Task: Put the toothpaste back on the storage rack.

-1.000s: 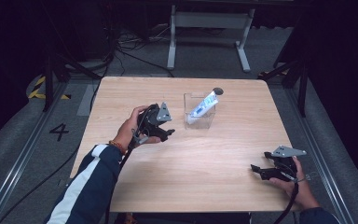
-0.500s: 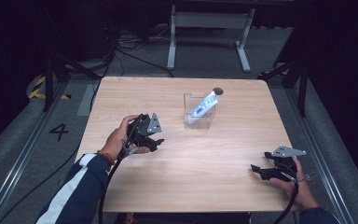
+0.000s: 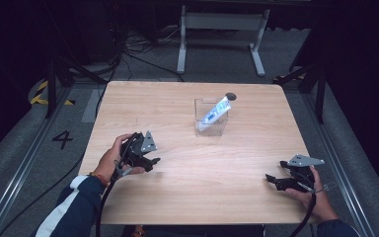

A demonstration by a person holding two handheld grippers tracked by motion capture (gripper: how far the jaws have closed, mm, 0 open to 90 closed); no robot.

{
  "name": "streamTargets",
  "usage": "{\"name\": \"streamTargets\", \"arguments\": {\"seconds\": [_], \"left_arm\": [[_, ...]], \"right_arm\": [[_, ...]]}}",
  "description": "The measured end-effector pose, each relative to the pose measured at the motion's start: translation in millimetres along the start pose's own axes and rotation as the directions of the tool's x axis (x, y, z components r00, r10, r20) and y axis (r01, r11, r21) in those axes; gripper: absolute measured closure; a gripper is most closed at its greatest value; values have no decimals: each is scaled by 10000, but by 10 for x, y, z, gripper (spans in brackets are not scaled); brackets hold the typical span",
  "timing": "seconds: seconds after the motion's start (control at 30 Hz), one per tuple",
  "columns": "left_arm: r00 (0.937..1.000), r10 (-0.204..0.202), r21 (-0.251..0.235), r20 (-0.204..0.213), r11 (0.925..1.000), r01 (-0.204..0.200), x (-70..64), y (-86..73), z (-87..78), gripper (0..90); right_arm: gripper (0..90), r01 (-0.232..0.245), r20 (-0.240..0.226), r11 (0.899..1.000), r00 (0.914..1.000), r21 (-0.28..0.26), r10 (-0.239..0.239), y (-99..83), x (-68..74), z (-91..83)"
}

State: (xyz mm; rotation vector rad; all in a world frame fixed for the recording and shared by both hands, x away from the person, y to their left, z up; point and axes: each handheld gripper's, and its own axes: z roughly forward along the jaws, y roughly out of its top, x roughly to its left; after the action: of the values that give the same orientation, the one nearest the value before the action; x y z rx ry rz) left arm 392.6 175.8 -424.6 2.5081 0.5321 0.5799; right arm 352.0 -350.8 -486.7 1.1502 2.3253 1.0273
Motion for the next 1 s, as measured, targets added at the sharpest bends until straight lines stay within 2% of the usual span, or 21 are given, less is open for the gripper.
{"name": "streamTargets", "arguments": {"seconds": [0.37, 0.6, 0.73, 0.77, 0.9, 1.0], "left_arm": [[9966, -805, -95, -152, 9967, 804, -45, -407, -108, 235], [9944, -1018, -163, -301, 9947, 1013, -71, -650, -195, 216], [9928, -1177, -210, -205, 9929, 1173, -87, -767, -237, 212], [9910, -1332, -276, -147, 9908, 1328, -102, -845, -255, 212], [9881, -1531, -321, -131, 9878, 1526, -111, -964, -276, 210], [9802, -1978, -463, -61, 9792, 1973, -118, -1091, -295, 209]], "right_arm": [[157, -14, -2, 10000, 10000, -1, 14, -1, 1, -2], [157, -16, -4, 10000, 10000, -1, 16, -1, 1, -2], [157, -16, -3, 10000, 10000, -1, 16, -1, 1, -2], [157, -16, -4, 10000, 10000, -1, 16, -1, 1, -2], [157, -15, -4, 10000, 10000, -1, 15, -1, 1, -2], [157, -14, -4, 10000, 10000, -1, 14, -1, 1, -2]]}}
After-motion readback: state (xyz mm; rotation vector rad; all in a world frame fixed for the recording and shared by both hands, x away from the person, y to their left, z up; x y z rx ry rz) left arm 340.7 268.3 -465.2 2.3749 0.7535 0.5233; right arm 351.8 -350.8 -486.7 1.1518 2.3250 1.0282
